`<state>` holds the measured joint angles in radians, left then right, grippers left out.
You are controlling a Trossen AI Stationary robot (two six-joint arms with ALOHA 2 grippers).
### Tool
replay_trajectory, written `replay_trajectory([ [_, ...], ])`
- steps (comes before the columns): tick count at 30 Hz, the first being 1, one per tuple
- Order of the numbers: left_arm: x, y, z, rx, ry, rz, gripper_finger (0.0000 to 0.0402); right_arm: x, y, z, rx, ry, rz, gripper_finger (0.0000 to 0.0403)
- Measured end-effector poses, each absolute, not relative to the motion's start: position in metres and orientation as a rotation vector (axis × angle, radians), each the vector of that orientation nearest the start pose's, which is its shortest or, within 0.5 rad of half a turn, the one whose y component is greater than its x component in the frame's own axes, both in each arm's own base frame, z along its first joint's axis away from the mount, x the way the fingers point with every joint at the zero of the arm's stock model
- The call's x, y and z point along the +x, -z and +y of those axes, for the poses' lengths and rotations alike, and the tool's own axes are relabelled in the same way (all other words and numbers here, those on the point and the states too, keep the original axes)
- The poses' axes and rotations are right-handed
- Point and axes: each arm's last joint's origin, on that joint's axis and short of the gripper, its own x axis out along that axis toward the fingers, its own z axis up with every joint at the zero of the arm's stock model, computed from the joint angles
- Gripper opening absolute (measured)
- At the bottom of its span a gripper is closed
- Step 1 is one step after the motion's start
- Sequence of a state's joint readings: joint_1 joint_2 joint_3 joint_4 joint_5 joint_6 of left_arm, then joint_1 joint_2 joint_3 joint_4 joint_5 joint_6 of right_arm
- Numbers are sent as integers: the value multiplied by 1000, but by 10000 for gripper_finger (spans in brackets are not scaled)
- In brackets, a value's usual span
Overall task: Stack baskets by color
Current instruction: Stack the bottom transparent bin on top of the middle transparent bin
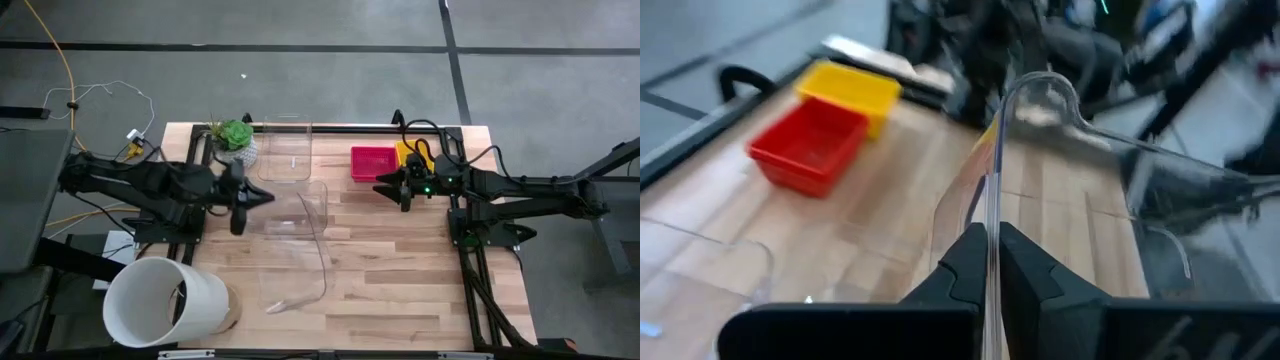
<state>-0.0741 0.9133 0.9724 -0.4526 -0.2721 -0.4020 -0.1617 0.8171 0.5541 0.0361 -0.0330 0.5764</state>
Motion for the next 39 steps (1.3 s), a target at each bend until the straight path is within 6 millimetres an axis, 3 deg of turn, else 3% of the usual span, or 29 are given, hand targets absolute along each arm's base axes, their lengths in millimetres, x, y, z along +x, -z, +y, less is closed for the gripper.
replay_trajectory([
  [6, 162, -362, 9, -423, -468, 230, 0, 183, -267, -29, 596, 194, 196, 236],
  [14, 135, -349, 19, -586, -723, 275, 0, 183, -266, -29, 593, 197, 209, 236],
  [20, 129, -340, 21, -668, -869, 257, 0, 182, -264, -29, 580, 201, 228, 236],
  [31, 132, -291, 14, -856, -1008, 201, 0, 182, -263, -29, 581, 206, 247, 236],
  [39, 130, -283, 6, -863, -1099, 110, 0, 181, -260, -29, 582, 212, 268, 236],
])
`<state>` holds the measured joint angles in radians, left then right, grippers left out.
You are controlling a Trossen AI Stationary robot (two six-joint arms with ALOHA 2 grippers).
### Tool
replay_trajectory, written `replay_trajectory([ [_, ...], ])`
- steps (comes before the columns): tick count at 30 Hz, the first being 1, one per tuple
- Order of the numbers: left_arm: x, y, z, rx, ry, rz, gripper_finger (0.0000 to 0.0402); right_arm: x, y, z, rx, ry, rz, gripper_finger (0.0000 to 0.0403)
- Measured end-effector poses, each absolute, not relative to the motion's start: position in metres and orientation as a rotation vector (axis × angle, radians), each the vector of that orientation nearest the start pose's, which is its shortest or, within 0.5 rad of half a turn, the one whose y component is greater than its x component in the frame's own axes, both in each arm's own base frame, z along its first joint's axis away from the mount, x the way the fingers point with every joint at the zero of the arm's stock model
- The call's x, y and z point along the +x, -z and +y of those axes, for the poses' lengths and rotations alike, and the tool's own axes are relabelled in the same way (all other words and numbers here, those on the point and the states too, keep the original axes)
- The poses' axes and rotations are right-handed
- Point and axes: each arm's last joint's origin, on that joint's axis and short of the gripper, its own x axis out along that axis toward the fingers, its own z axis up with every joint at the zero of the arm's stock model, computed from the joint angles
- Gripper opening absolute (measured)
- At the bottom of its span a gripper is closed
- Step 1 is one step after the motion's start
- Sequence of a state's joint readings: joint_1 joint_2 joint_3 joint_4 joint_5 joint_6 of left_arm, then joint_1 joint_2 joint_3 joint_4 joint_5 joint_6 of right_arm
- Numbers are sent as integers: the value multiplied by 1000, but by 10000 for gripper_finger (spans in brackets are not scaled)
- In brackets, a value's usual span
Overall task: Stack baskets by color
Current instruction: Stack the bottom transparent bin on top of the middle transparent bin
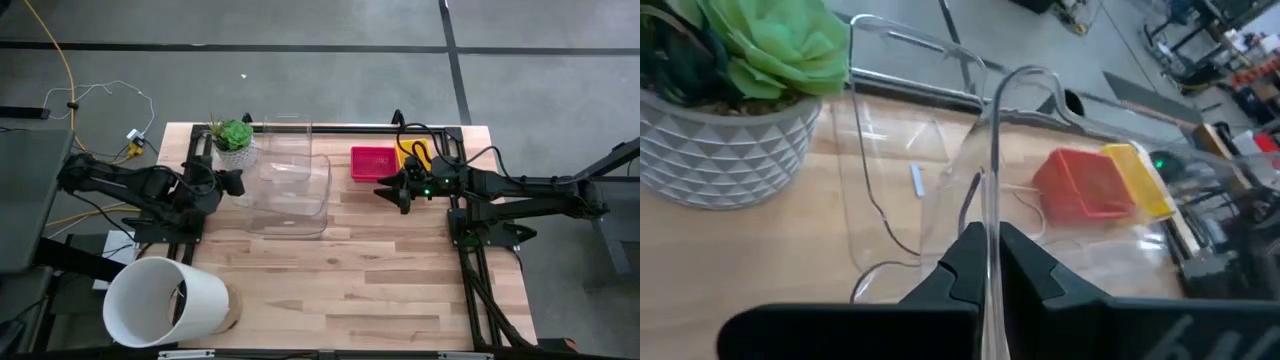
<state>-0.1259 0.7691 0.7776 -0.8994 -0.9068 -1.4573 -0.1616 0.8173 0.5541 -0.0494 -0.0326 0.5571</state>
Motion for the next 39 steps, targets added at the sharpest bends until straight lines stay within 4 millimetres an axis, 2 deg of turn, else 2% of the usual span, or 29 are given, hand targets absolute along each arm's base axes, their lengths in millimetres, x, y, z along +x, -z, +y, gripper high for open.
replay_trajectory([
  [11, 145, -269, -5, -856, -1123, 179, 0, 181, -260, -29, 582, 213, 272, 236],
  [17, 141, -262, -8, -860, -1187, 155, 0, 181, -260, -29, 586, 214, 275, 236],
  [39, 157, -247, -17, -859, -1221, 225, 0, 181, -259, -29, 586, 216, 282, 236],
])
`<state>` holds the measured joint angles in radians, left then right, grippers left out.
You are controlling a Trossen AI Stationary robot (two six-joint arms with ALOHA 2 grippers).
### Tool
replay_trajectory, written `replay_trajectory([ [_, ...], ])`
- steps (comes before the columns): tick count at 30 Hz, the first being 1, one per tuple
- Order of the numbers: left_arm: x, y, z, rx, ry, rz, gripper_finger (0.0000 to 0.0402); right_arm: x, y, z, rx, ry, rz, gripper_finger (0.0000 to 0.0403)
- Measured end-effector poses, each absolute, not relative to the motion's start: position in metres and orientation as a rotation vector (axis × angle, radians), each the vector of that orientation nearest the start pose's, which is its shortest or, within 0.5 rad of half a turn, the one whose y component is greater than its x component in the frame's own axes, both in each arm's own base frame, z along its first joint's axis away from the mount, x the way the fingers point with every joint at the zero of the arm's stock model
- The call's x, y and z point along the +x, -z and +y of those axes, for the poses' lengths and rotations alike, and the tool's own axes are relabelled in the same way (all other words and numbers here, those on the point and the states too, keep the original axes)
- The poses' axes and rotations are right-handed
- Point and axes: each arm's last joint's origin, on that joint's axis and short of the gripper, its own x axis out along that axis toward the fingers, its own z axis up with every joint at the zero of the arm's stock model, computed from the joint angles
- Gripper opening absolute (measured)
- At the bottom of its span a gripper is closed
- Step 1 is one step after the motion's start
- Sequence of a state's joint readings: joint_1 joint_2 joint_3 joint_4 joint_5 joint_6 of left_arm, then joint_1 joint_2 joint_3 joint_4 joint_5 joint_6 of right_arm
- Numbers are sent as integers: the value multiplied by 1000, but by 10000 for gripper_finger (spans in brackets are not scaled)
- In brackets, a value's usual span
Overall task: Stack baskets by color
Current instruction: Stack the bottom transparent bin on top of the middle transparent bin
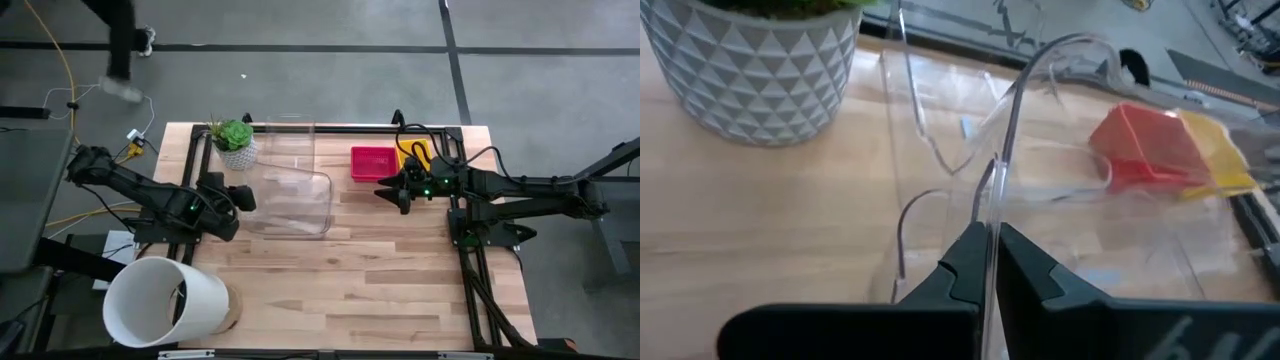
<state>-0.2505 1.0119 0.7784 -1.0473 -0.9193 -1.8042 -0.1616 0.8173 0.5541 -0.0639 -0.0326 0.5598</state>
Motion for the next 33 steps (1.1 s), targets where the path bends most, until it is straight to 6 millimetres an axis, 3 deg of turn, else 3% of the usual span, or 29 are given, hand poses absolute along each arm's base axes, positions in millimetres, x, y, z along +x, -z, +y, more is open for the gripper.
replay_trajectory([
  [8, 154, -250, -22, -883, -1184, 225, 0, 181, -259, -29, 567, 220, 282, 236],
  [20, 151, -270, -28, -888, -1145, 298, 0, 181, -259, -29, 567, 220, 285, 236],
  [33, 146, -269, -35, -959, -1115, 396, 0, 181, -259, -29, 537, 240, 286, 236],
])
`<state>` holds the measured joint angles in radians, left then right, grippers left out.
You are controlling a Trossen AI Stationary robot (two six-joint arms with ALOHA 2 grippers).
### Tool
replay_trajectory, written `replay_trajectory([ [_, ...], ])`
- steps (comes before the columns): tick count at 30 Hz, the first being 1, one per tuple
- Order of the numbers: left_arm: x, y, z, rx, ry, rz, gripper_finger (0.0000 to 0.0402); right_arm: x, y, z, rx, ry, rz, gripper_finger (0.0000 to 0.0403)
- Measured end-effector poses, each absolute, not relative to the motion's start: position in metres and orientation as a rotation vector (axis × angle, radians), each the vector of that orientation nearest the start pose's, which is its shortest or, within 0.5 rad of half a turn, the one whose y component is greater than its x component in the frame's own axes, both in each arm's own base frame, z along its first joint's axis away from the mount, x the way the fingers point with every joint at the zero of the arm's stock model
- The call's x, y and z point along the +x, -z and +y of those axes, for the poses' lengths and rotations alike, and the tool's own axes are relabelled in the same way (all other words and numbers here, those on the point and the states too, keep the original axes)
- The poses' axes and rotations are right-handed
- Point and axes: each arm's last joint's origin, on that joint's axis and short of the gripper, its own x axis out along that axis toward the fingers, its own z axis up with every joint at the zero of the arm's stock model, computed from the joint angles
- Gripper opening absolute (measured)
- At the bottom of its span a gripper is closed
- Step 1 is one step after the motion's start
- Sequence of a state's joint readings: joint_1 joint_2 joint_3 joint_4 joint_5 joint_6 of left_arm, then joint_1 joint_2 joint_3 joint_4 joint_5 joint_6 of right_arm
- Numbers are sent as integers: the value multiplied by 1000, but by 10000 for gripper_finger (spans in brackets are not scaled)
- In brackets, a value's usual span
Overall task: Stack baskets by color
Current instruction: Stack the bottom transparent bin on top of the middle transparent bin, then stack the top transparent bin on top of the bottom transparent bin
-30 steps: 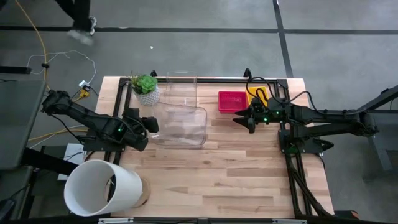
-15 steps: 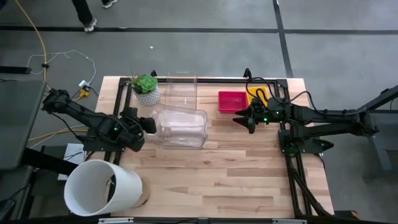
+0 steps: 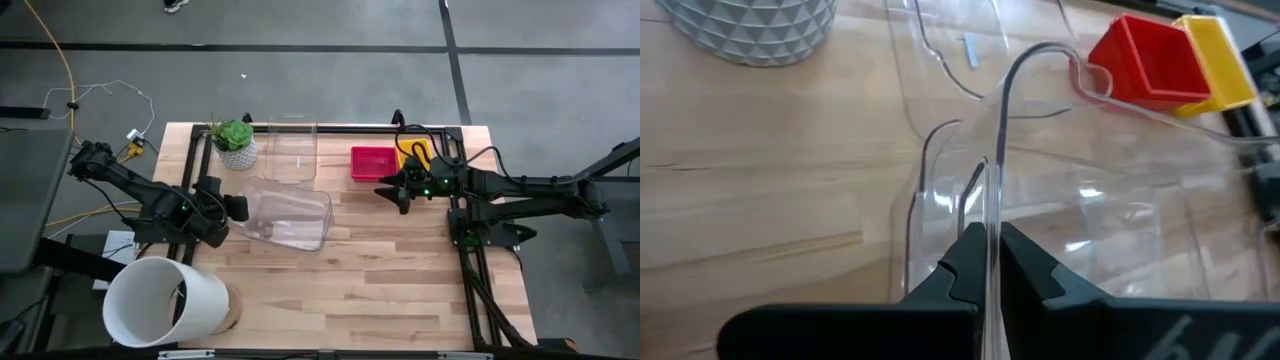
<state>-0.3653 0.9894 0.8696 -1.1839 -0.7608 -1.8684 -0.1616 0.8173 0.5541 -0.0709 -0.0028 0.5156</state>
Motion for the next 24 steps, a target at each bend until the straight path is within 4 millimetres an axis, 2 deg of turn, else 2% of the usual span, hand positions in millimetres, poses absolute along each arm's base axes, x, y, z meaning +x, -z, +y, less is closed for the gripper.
replay_trajectory([
  [8, 148, -268, -32, -918, -1114, 427, 2, 180, -259, -30, 535, 264, 279, 236],
  [11, 148, -268, -32, -910, -1111, 431, 15, 180, -259, -30, 536, 261, 280, 236],
  [24, 143, -273, -30, -879, -1087, 406, 164, 180, -259, -30, 537, 258, 281, 236],
])
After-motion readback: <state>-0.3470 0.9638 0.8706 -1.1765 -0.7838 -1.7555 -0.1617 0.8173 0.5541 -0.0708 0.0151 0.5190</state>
